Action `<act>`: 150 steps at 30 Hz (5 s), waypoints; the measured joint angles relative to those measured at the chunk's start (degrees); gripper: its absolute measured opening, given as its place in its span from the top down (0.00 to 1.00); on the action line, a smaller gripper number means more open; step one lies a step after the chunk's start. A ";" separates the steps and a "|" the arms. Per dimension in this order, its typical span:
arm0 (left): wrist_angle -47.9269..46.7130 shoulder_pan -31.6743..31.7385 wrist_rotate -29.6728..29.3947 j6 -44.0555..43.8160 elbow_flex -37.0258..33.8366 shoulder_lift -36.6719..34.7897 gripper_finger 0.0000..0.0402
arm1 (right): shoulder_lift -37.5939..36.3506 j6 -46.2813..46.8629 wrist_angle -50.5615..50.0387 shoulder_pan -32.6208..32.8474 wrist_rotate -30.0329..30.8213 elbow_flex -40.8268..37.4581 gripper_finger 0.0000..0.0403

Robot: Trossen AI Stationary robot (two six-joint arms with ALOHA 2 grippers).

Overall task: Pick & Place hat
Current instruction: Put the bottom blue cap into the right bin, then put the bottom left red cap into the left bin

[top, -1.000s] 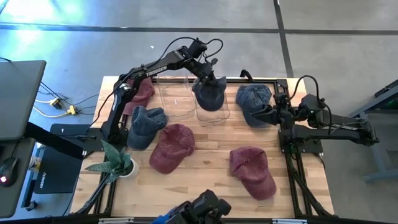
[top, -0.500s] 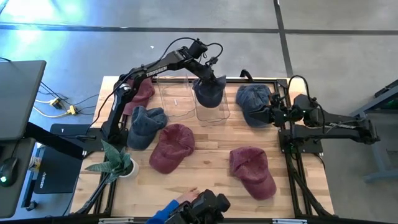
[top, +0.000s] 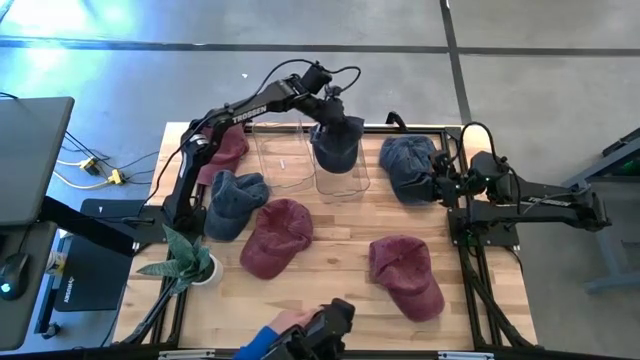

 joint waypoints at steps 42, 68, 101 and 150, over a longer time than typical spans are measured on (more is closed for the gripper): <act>-39.70 -27.43 -4.39 -61.64 0.02 -15.78 0.38 | 1.92 -19.28 -31.27 -0.04 -8.94 0.02 0.58; -12.61 -39.87 -14.23 -72.79 -44.09 -32.30 0.61 | 12.79 -3.87 -29.25 19.23 1.44 0.02 0.42; -15.03 -31.50 -24.38 -80.12 -61.35 -29.30 0.38 | 43.27 -2.60 5.61 23.52 15.44 14.21 0.42; -2.74 -37.88 -13.73 -89.77 -44.78 -29.94 1.00 | 70.42 -23.61 -3.91 31.28 39.78 30.62 0.46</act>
